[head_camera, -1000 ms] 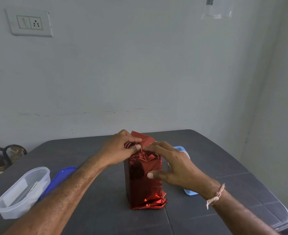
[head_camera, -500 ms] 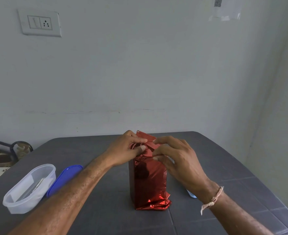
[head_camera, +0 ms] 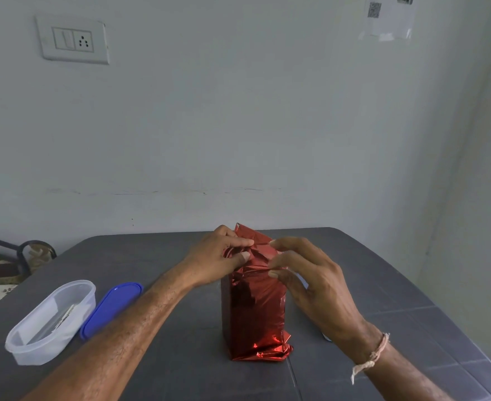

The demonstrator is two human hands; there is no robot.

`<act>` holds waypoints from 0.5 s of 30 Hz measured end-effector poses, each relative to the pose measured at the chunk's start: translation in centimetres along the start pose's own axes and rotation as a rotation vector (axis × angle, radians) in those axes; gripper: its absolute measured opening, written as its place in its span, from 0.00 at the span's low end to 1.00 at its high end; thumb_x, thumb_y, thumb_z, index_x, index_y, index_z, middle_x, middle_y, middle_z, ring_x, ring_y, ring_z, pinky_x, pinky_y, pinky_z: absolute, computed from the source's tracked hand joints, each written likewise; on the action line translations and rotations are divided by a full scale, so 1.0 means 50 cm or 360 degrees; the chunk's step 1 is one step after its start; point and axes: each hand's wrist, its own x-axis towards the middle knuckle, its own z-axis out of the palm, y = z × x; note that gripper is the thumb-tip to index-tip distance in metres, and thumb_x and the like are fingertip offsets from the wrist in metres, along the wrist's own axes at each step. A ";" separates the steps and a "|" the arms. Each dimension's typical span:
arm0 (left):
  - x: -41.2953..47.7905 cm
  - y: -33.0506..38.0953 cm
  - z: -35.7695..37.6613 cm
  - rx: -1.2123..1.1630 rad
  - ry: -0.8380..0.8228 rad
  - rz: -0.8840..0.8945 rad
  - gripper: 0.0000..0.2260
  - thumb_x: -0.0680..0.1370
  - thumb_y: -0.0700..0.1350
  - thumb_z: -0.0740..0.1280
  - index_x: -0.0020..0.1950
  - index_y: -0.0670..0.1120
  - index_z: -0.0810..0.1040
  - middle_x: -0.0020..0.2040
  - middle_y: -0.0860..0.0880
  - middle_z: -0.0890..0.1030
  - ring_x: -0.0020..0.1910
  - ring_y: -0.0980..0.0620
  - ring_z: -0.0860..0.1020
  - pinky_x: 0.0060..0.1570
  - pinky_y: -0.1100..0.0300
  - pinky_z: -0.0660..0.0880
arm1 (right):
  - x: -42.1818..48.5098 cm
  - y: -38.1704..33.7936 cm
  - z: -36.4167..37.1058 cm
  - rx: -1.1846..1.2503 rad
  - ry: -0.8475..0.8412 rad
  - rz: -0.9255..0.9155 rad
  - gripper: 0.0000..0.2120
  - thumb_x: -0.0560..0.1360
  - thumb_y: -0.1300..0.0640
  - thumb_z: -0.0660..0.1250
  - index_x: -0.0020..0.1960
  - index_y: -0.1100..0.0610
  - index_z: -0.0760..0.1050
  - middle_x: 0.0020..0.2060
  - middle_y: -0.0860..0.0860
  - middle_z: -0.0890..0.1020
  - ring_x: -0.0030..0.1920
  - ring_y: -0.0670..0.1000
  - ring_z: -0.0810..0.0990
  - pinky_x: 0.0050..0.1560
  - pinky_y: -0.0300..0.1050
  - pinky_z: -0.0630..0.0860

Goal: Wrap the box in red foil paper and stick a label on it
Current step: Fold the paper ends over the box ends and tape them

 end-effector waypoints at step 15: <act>0.000 0.005 -0.001 -0.0048 0.0005 -0.0052 0.16 0.81 0.55 0.68 0.69 0.60 0.78 0.55 0.57 0.72 0.59 0.58 0.73 0.65 0.50 0.73 | 0.003 -0.003 0.022 0.0349 0.0067 0.0334 0.22 0.75 0.54 0.77 0.67 0.52 0.79 0.54 0.42 0.83 0.56 0.43 0.83 0.57 0.36 0.78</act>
